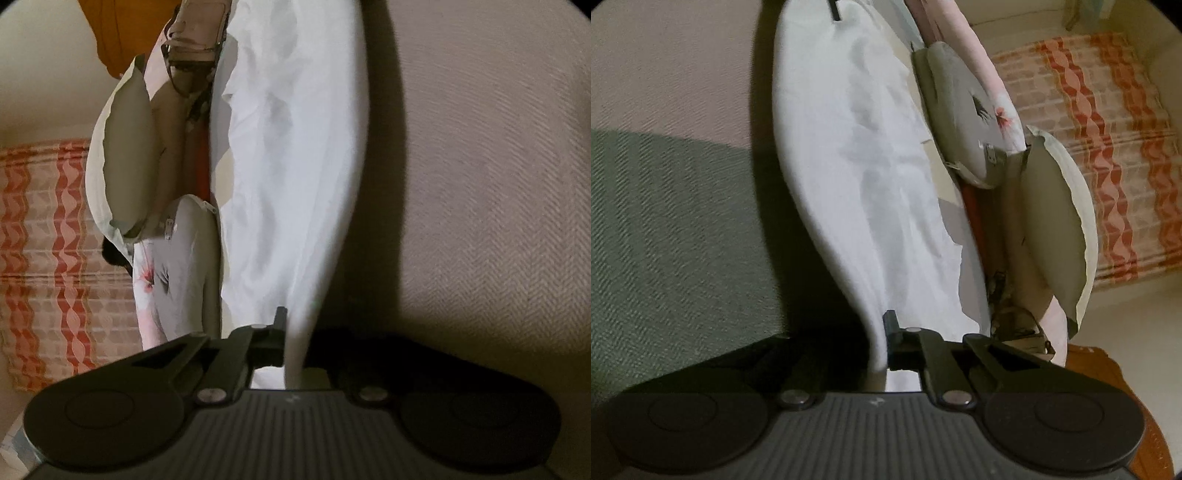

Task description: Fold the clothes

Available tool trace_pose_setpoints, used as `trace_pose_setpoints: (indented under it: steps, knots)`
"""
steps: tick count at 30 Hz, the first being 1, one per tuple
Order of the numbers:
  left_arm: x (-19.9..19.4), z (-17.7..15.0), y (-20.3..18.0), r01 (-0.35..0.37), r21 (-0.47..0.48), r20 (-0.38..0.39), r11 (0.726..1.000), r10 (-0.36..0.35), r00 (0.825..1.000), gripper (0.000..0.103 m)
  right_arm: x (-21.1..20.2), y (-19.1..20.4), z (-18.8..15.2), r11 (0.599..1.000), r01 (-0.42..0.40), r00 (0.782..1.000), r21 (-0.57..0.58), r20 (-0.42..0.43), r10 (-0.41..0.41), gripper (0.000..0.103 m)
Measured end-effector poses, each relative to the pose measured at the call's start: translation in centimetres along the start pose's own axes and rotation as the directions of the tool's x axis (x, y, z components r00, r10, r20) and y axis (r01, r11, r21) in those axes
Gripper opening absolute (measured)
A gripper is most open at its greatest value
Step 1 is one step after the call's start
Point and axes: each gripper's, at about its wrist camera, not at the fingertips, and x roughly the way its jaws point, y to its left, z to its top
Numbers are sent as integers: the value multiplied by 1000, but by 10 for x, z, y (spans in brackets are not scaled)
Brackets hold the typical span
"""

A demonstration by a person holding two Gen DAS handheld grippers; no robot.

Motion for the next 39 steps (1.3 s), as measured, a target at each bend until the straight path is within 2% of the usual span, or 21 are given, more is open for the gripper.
trace_pose_setpoints:
  steps: [3,6,9,14,19,24,30,32,35,37,39]
  knots:
    - [-6,-2,3,21,-3,5,1000,-21,1000,1,-3,-5,1,1000,-12,1000,7,-4,12,6]
    - [-17,-7,3,-2,8,21,1000,2,1000,1,-13,-14,0,998,-35,999,44,-1,35,4]
    - [-35,-10,6,8,1,37,1000,-8,999,1,-27,-20,-3,998,-47,999,48,1,47,4]
    - [-72,-18,-2,35,36,57,999,-37,998,1,-65,-23,-7,989,-124,992,82,11,124,4]
    - [-128,-30,-22,86,72,86,994,-92,992,1,-117,-7,-17,976,-202,979,86,18,201,4]
    - [-179,-33,-40,108,85,108,991,-117,987,1,-166,13,-28,962,-253,967,99,16,253,4]
    - [-214,-37,-53,170,30,101,985,-172,980,2,-204,39,-37,948,-289,957,137,18,289,5]
    - [-222,-38,-56,196,3,89,981,-195,977,8,-208,46,-41,942,-297,954,154,8,300,6]
    - [-238,-44,-50,279,-67,83,958,-274,958,12,-212,48,-50,921,-330,941,205,-3,338,15]
    - [-249,-55,-39,353,-151,97,923,-342,935,13,-219,45,-60,904,-358,930,233,3,368,22]
    - [-255,-69,-22,411,-263,103,873,-398,912,13,-226,38,-71,887,-372,923,272,5,386,23]
